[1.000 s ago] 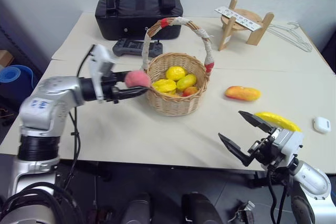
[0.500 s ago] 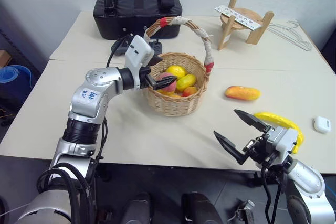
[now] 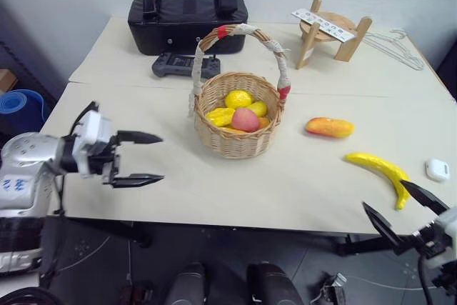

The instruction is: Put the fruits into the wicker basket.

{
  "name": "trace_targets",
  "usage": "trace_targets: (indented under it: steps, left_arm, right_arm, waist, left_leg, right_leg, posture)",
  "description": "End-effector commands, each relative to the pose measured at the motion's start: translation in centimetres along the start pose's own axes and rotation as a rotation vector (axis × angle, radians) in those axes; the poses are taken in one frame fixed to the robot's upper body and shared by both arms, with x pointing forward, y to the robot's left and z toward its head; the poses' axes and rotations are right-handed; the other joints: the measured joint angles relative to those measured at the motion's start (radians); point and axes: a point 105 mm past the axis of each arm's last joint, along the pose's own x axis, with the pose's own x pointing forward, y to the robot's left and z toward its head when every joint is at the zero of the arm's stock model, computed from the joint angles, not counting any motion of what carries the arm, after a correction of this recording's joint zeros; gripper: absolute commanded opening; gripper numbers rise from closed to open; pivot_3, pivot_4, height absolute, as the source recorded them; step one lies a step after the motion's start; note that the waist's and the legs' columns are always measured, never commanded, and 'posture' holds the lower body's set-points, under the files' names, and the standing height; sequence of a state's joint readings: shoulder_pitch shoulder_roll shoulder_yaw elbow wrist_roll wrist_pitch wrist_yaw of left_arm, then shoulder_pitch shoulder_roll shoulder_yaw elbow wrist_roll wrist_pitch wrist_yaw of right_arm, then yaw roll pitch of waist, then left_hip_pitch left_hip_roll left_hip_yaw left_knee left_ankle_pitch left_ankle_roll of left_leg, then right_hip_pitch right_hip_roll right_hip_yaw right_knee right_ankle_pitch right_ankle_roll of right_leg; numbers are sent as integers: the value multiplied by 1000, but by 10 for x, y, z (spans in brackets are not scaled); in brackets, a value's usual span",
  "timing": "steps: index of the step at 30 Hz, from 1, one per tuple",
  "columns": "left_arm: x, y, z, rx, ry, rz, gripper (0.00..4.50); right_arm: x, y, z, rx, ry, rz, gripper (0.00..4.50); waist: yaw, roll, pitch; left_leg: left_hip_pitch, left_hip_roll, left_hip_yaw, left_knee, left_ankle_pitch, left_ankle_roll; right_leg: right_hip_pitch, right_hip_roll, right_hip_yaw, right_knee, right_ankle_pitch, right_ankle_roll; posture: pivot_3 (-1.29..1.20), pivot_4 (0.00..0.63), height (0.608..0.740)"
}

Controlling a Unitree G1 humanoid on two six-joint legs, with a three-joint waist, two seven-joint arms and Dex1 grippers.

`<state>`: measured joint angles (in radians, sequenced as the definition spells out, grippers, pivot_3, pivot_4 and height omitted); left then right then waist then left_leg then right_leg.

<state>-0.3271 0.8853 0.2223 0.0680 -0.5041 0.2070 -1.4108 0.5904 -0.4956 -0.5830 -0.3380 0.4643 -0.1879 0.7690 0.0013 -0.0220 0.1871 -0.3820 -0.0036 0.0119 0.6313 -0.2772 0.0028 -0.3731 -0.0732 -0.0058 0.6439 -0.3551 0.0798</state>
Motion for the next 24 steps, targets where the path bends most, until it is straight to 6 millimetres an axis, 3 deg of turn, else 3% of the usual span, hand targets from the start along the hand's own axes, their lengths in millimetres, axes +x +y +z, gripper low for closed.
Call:
trace_targets:
  steps: [1, 5, 8, 11, 15, 20, 24]
  left_arm:
    - [-5, -13, -6, 30, -20, 0, 4472]
    - [2, -17, 7, 1, -112, 38, 4472]
    - [7, -12, 22, -27, -178, 95, 4472]
    - [16, -13, 28, -59, -218, 104, 4472]
    - [32, -10, 34, -98, -284, 105, 4472]
    - [52, -2, 45, -36, -339, 111, 4472]
    - [56, 1, 51, -23, -358, 112, 4472]
  right_arm:
    - [-13, -8, -9, -36, 19, -41, 4500]
    - [8, -29, 0, -104, 18, -4, 4500]
    - [33, -56, 7, -158, 134, 40, 4500]
    - [59, -67, 12, -215, 227, 107, 4500]
    - [119, -67, 43, -215, 187, 226, 4500]
    - [179, -75, 42, -305, 272, 207, 4500]
    - [211, -67, 43, -309, 313, 230, 4500]
  waist:
    - [-3, 1, 0]
    - [-10, 2, 0]
    - [-17, 4, 0]
    - [-17, 5, -1]
    - [-26, 5, -1]
    - [-25, 5, 0]
    - [-26, 6, 0]
  left_leg:
    - [0, 0, 0, 0, 0, 0]
    - [0, -1, 1, -1, 0, 1]
    - [0, -1, 1, 0, 0, 1]
    - [0, -1, 0, -1, 1, 1]
    - [-2, 0, -1, 0, 1, 1]
    - [-4, 0, -1, 6, 1, 1]
    - [-7, 0, -1, 9, 2, -1]
  right_leg:
    - [0, -1, 0, 0, 0, 0]
    - [-1, -2, 0, -1, 0, 0]
    - [-1, -3, 0, 1, 0, 0]
    - [-1, -2, -2, 1, 0, 0]
    - [-2, 1, -4, 2, 0, -1]
    - [-3, 1, -4, 4, 0, 0]
    - [-4, 1, -5, 3, 1, 1]
  posture:
    - [0, 150, 740]
    - [0, 150, 740]
    - [0, 150, 740]
    - [0, 150, 740]
    - [0, 150, 740]
    - [0, 150, 740]
    - [0, 150, 740]
